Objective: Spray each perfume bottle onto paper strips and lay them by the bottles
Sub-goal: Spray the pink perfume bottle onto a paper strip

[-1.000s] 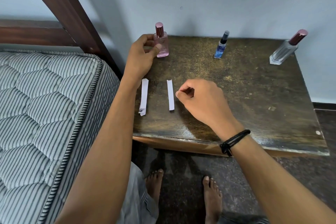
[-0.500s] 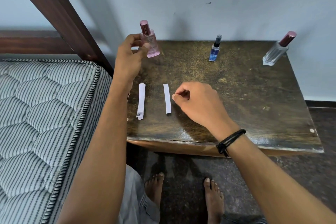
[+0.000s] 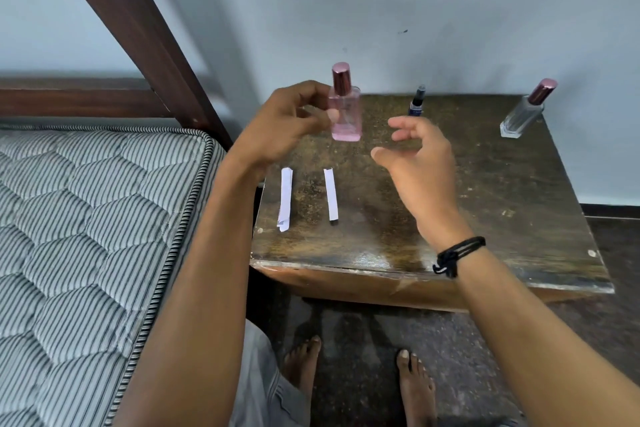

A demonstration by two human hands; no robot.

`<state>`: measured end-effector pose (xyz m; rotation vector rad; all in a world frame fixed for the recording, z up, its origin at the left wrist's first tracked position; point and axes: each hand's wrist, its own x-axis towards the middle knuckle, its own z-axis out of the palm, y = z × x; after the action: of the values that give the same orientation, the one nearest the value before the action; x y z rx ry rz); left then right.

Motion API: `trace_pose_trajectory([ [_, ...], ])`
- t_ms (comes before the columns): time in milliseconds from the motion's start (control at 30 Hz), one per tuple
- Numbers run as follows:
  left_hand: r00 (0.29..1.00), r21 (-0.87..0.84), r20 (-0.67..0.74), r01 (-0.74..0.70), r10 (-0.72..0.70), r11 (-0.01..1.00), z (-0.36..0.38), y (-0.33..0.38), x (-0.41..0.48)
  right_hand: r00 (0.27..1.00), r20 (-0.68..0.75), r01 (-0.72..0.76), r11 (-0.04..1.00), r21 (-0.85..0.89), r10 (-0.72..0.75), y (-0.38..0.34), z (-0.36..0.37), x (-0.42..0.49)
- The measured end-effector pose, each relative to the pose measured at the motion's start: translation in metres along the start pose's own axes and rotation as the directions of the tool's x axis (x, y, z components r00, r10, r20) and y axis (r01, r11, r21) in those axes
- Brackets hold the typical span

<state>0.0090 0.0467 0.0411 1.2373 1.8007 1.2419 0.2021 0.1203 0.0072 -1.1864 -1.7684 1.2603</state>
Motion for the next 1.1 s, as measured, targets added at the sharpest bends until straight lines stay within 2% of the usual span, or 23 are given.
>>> trace_pose_trajectory([
  [100,0.997,0.041,0.079,-0.014,0.011,0.999,0.007,0.002,-0.001,0.998,0.065,-0.022,0.999,0.024,0.021,-0.002,-0.004,0.0],
  [200,0.99,0.041,0.143,-0.006,0.0,0.999,0.017,0.003,-0.003,0.991,0.13,-0.004,0.999,-0.047,0.011,-0.003,-0.007,-0.002],
  [367,0.97,0.152,0.241,-0.015,-0.023,0.988,0.026,0.001,-0.004,0.984,0.179,0.019,0.981,-0.194,0.016,0.002,-0.011,-0.003],
  [567,0.96,0.231,0.258,0.047,-0.108,0.972,0.037,-0.005,-0.003,0.968,0.233,0.006,0.914,-0.406,0.097,0.003,-0.016,-0.002],
  [1100,0.931,0.307,0.305,0.104,-0.201,0.946,0.047,-0.008,-0.005,0.943,0.276,0.011,0.812,-0.584,0.186,0.004,-0.016,-0.005],
])
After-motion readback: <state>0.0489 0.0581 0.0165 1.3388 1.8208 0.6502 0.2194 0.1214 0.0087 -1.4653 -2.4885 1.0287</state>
